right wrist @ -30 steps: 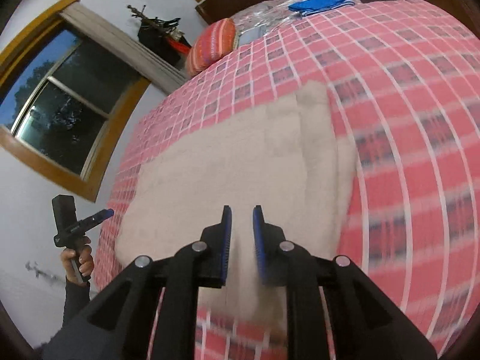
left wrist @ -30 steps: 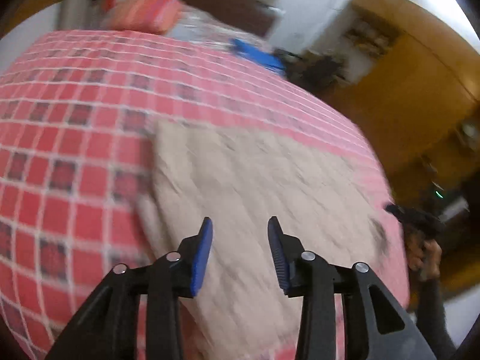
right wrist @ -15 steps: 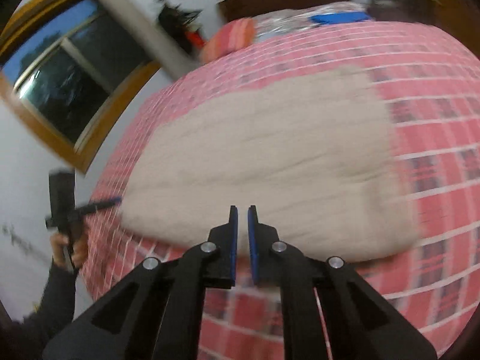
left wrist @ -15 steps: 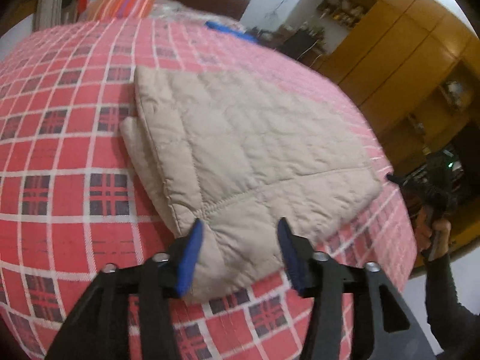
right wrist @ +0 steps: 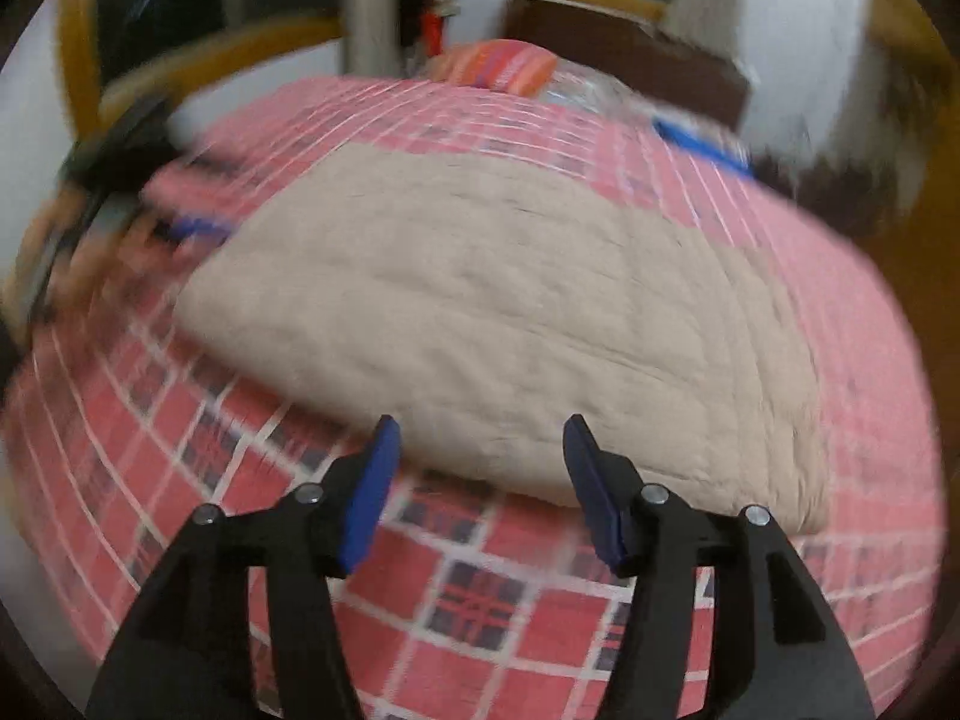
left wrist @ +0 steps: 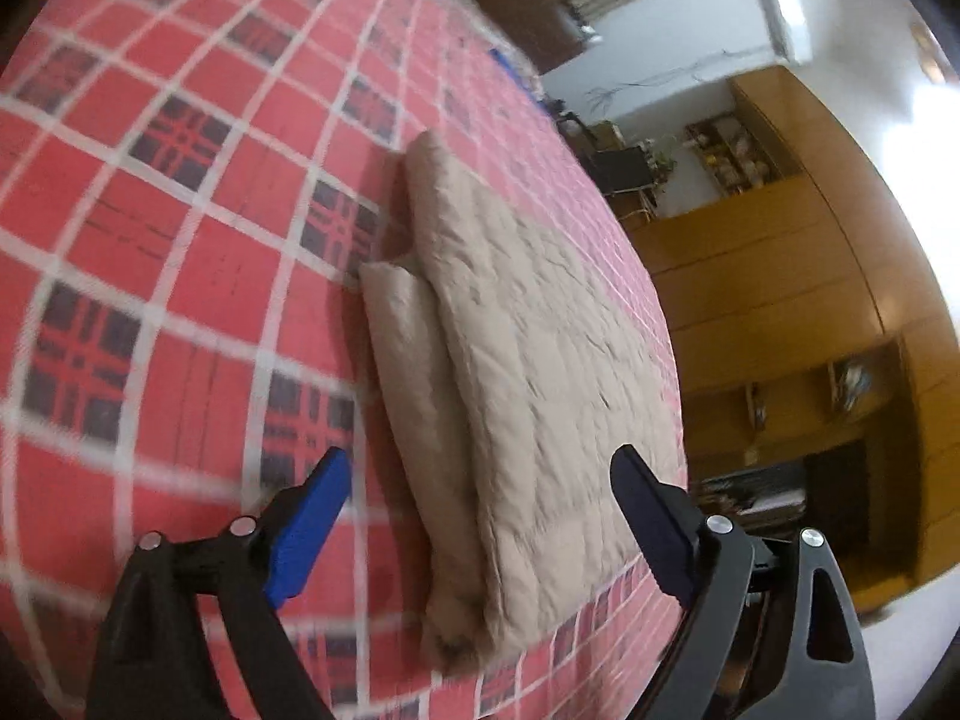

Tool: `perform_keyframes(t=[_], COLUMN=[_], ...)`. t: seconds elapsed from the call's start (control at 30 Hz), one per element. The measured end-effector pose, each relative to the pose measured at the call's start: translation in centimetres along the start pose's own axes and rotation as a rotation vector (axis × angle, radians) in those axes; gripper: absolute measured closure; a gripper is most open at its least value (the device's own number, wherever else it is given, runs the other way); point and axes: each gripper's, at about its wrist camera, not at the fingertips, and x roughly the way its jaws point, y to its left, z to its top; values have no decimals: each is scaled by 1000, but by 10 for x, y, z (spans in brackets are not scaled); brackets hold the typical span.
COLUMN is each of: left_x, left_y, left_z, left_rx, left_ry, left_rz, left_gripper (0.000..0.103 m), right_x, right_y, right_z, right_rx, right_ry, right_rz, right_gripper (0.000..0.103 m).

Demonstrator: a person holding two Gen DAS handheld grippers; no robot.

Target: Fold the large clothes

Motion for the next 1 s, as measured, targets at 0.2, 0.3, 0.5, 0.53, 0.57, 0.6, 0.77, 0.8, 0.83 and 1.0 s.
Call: perform_keyframes(t=[0.2, 0.3, 0.5, 0.53, 0.57, 0.6, 0.77, 0.8, 0.83, 1.0], left_x=[33, 42, 56, 56, 61, 60, 65, 66, 68, 75], left_y=[6, -3, -15, -15, -19, -17, -16, -16, -16, -15], left_z=[24, 30, 41, 42, 47, 48, 60, 61, 63, 74], left_rx=[-41, -21, 3, -1, -2, -2, -17, -18, -21, -32], left_ry=[36, 56, 88, 90, 93, 96, 132, 140, 148, 167], left_rz=[10, 1, 20, 21, 26, 30, 56, 60, 66, 91], left_gripper=[14, 15, 18, 19, 21, 24, 29, 29, 29, 42], right_x=[29, 46, 83, 89, 93, 95, 103, 105, 108, 114], right_y=[120, 149, 182, 186, 193, 200, 209, 214, 216, 220], right_z=[-5, 0, 12, 14, 16, 19, 29, 29, 27, 31], right_rx=[-405, -506, -631, -653, -672, -682, -725, -728, -730, -733], right_ry=[-53, -78, -114, -119, -126, -131, -171, -172, -177, -182], right_rz=[-229, -298, -417, -437, -448, -453, -498, -502, -503, -489], right_gripper=[44, 35, 35, 35, 35, 35, 35, 35, 35, 37])
